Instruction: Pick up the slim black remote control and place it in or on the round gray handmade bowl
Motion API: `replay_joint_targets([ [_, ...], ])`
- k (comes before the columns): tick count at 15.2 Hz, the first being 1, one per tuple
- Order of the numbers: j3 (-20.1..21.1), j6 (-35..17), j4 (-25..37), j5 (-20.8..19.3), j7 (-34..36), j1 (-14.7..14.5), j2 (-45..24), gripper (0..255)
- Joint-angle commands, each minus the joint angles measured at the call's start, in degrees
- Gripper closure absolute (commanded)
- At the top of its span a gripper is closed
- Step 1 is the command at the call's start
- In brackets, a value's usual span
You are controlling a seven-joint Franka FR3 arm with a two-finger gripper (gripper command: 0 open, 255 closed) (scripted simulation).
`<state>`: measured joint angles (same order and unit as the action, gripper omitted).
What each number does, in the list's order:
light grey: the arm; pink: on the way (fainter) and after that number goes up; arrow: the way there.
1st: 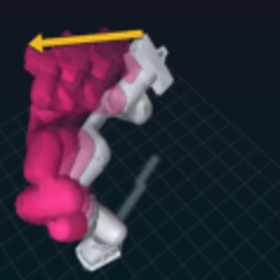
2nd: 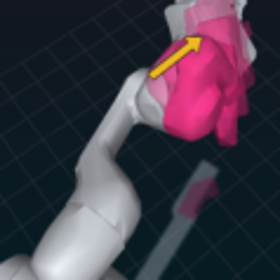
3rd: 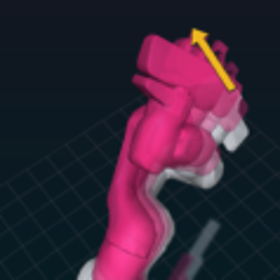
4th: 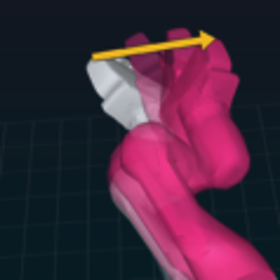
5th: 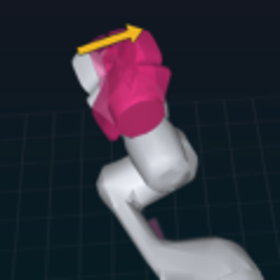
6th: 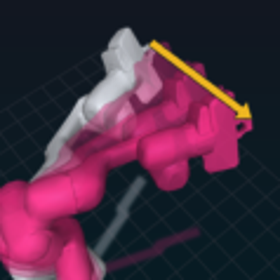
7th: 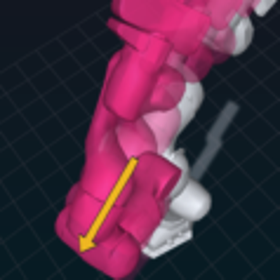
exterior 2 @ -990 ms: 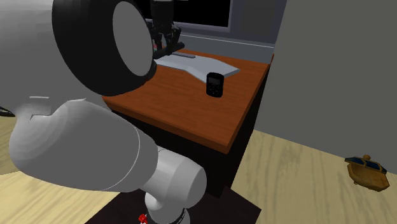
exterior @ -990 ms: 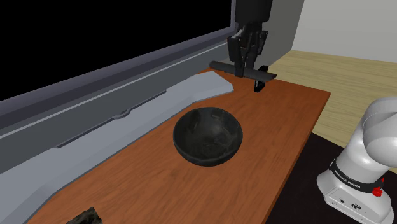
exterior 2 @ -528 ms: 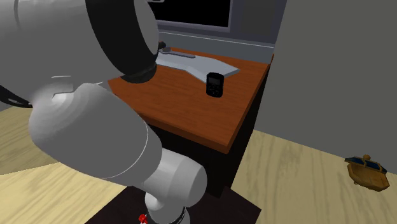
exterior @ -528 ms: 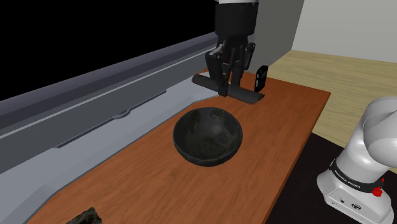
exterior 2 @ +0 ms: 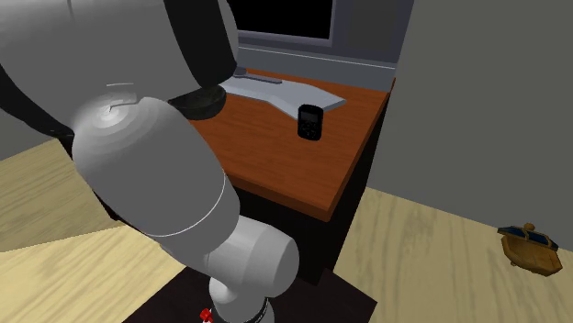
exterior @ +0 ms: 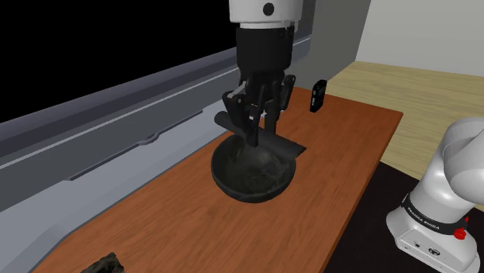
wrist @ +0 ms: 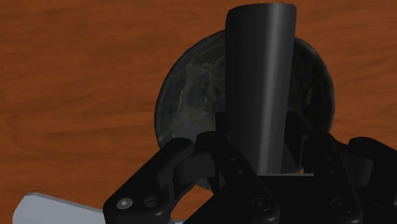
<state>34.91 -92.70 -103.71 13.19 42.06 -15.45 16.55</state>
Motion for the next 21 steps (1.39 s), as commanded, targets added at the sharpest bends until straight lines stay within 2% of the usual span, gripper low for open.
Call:
replay_joint_targets([
  [1, 0.19, -1.62, -1.79, 0.19, -0.06, -0.13, 0.25, 255],
  [7, 0.44, -6.45, -7.47, 0.9, -0.83, -0.47, 1.18, 255],
  [15, 0.44, -6.45, -7.47, 0.89, -0.83, -0.48, 1.18, 255],
  [16, 0.43, -6.45, -7.47, 0.89, -0.83, -0.48, 1.18, 0],
  [21, 0.44, -6.45, -7.47, 0.89, -0.83, -0.48, 1.18, 0],
])
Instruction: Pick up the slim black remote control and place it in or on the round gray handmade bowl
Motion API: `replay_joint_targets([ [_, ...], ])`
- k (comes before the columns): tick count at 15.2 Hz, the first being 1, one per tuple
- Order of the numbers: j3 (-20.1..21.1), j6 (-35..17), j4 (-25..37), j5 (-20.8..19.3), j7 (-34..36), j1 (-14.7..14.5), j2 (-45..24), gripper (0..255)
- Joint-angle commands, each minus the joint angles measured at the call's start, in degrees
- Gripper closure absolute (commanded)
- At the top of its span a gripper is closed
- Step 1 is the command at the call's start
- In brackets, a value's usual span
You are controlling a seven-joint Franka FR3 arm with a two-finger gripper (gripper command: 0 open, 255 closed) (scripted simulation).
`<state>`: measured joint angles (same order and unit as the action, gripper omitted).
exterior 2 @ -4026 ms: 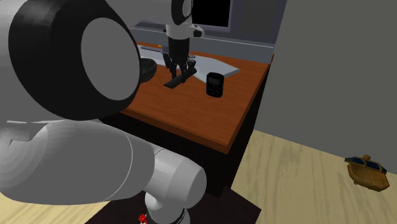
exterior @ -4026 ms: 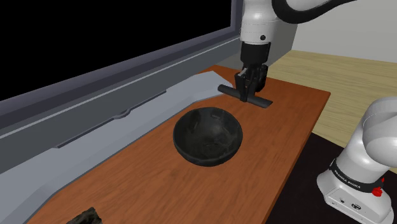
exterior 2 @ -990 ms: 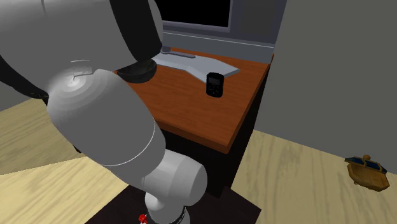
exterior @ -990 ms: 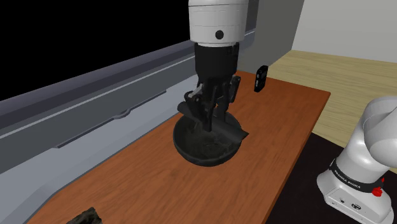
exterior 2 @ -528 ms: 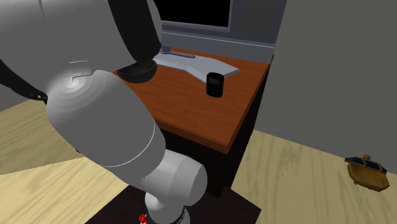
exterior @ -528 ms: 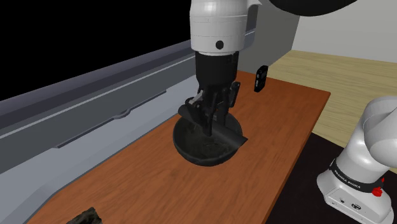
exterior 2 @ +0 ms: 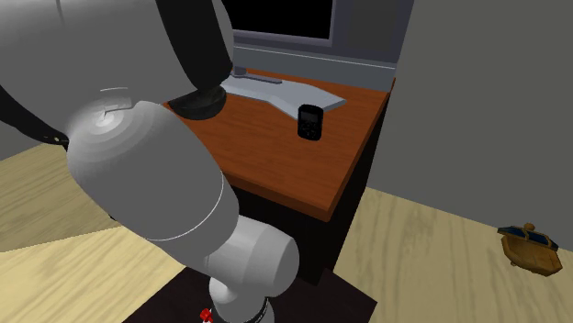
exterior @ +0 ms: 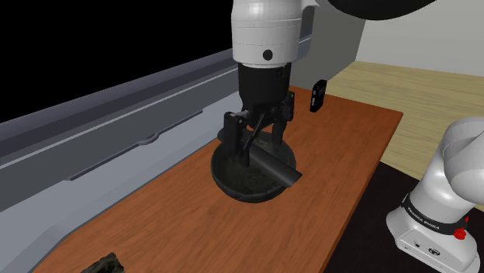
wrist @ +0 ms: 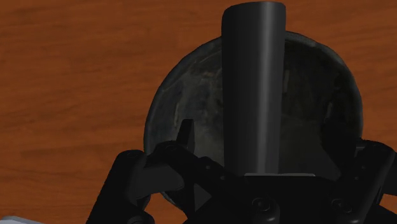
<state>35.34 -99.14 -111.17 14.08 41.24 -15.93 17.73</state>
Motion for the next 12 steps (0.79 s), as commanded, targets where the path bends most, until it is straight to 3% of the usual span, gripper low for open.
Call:
replay_joint_targets([
  [1, -0.25, 1.89, 2.01, -0.19, 0.12, 0.14, -0.15, 0],
  [4, -0.74, 7.19, 8.1, -0.89, 0.66, 0.54, -1.06, 0],
  [12, -0.74, 7.19, 8.1, -0.89, 0.66, 0.53, -1.06, 0],
])
